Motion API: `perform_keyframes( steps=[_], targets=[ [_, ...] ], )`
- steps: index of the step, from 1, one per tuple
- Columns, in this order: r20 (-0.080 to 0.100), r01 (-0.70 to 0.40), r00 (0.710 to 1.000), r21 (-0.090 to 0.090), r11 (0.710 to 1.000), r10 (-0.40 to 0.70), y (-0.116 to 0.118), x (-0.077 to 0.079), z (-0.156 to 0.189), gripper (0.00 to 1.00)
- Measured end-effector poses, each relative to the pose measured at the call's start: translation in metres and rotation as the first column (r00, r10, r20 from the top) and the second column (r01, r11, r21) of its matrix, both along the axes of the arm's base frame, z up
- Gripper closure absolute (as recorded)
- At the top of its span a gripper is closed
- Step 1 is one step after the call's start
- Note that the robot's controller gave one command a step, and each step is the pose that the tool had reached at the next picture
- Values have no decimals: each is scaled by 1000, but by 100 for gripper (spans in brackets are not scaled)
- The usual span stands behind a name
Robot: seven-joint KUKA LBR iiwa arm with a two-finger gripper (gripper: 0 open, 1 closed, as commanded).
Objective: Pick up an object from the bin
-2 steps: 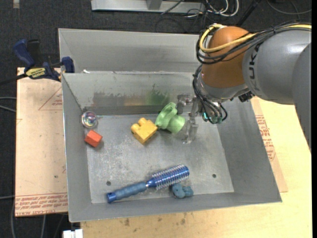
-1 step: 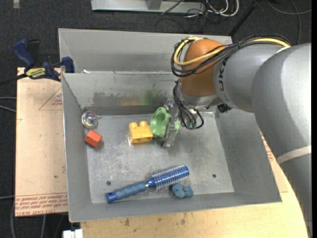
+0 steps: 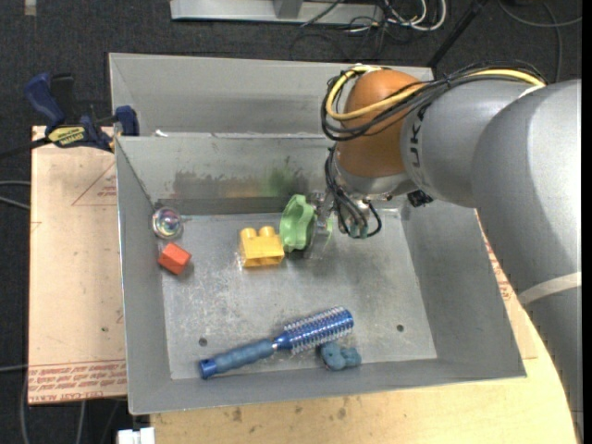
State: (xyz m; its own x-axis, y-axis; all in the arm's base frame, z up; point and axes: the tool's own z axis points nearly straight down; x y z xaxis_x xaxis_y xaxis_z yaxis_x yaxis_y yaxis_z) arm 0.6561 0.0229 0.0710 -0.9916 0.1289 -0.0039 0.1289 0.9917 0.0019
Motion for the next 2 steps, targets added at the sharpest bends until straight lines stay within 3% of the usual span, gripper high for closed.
perform_keyframes(
  steps=[1,2],
  targets=[
    [8,6,1000,0,1000,-6,-8,-6,108,100],
    [9,-20,1000,-1,1000,20,1,-1,231,100]
  ],
)
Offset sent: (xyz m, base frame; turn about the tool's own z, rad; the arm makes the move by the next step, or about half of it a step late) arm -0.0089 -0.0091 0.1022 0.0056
